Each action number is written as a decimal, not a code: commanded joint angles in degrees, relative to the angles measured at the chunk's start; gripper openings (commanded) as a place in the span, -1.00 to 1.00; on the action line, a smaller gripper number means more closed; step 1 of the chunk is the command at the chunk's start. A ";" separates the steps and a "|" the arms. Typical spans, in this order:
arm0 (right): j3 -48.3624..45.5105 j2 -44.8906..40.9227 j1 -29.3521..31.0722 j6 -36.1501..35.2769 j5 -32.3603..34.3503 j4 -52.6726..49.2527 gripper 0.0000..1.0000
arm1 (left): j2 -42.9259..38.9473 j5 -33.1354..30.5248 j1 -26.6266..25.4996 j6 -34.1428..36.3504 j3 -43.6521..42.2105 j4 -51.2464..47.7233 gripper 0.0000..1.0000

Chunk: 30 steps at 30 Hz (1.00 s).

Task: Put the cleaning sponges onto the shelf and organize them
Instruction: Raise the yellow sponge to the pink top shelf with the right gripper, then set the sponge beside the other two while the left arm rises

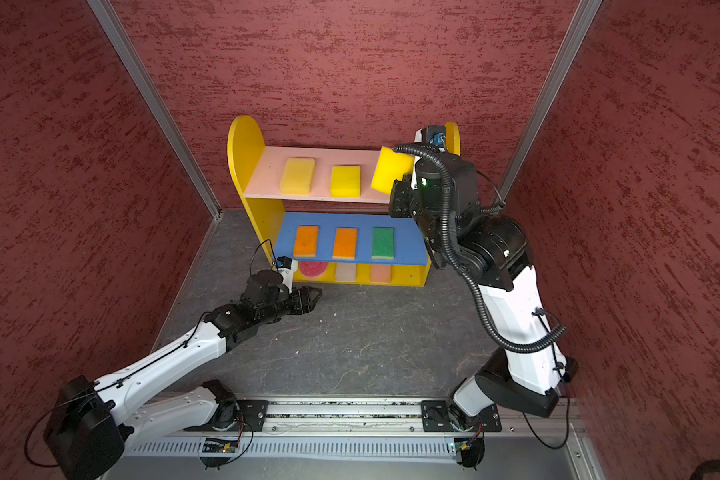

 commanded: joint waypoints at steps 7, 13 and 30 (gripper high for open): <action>5.57 6.44 -11.56 -1.60 -13.42 -3.72 -1.00 | 0.45 -0.17 0.58 0.14 0.56 -0.71 0.38; 5.92 8.95 -19.63 1.19 -27.58 -2.78 -1.00 | 1.60 0.07 0.75 -0.13 0.68 -0.40 0.38; 6.11 13.87 -27.06 5.38 -47.54 -4.93 -1.00 | 6.33 1.78 0.91 -0.63 2.42 1.41 0.38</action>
